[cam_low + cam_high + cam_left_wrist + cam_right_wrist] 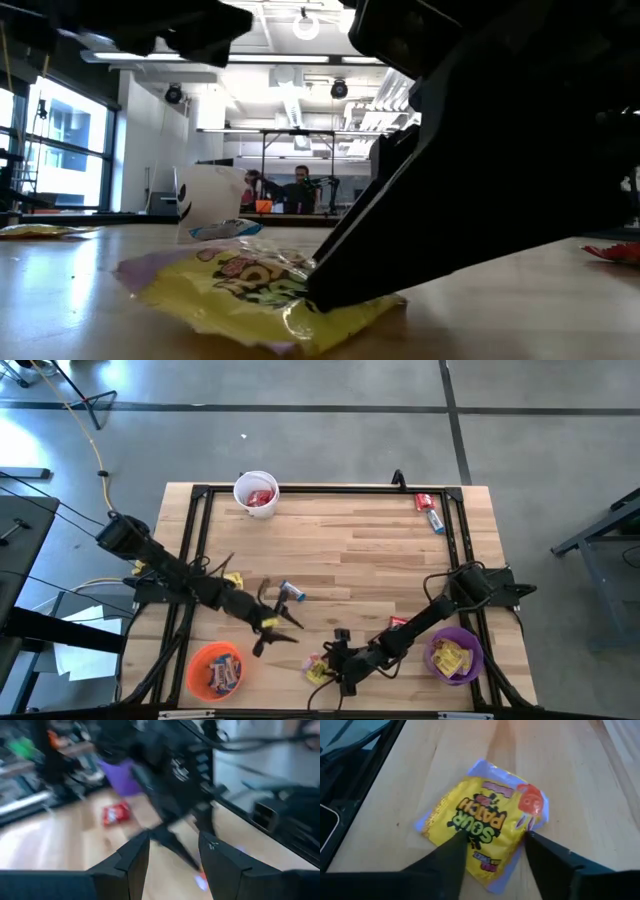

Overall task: Sort candy
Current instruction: Put the yellow candy into the purple bucket

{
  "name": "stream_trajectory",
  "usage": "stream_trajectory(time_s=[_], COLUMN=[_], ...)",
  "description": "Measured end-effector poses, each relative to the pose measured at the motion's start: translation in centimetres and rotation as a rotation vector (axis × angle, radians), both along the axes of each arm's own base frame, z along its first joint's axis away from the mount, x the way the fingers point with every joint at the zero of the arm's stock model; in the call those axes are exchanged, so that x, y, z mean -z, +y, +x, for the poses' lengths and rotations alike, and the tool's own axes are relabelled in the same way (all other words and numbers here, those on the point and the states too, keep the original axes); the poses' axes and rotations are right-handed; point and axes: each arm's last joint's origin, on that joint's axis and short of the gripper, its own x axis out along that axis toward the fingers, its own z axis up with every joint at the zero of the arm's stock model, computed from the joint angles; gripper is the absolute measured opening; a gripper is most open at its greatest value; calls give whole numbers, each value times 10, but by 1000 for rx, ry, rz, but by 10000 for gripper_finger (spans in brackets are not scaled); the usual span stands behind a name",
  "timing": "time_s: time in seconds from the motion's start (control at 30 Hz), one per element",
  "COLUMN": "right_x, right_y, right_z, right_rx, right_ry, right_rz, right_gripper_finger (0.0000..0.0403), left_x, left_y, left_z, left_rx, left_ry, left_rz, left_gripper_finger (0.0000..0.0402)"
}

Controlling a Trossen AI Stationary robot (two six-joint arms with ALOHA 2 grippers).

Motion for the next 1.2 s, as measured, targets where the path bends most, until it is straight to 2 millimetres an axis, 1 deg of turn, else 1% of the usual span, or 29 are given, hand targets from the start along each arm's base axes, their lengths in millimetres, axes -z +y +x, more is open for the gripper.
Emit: stream_trajectory(time_s=[0.13, 0.3, 0.43, 0.5, 0.6, 0.7, 0.8, 0.9, 1.0, 1.2], right_x=[0, 0, -4, -8, -17, -33, -51, -76, -99, -145], right_y=[0, 0, 0, -1, -1, 0, 3, 4, 2, -14], right_z=[0, 0, 0, -2, -6, -14, -25, -41, -60, -106], right_rx=[-24, -58, -68, -82, -87, -76, -72, -56, -31, 83], right_ry=[-6, -20, -23, -22, -6, -1, 13, 24, 63, 167], right_rz=[-20, -64, -79, -95, -113, -134, -151, -144, -141, -63], right_gripper_finger=[133, 52, 10, 4, 6, 8, 7, 5, 5, 5], left_x=[4, 6, 9, 9, 10, 10, 10, 10, 10, 10], left_y=[14, 23, 26, 25, 24, 22, 20, 19, 19, 18], left_z=[-5, -11, -13, -12, -13, -14, -15, -15, -15, -15], left_rx=[-42, -66, -73, -75, -74, -60, -50, -47, -47, -22], left_ry=[-100, -176, -165, -157, -147, -150, -152, -151, -151, -140], left_rz=[-38, -66, -66, -87, -104, -94, -88, -88, -88, -99], left_gripper_finger=[158, 158, 158, 158, 158, 158, 158, 158, 158, 158])
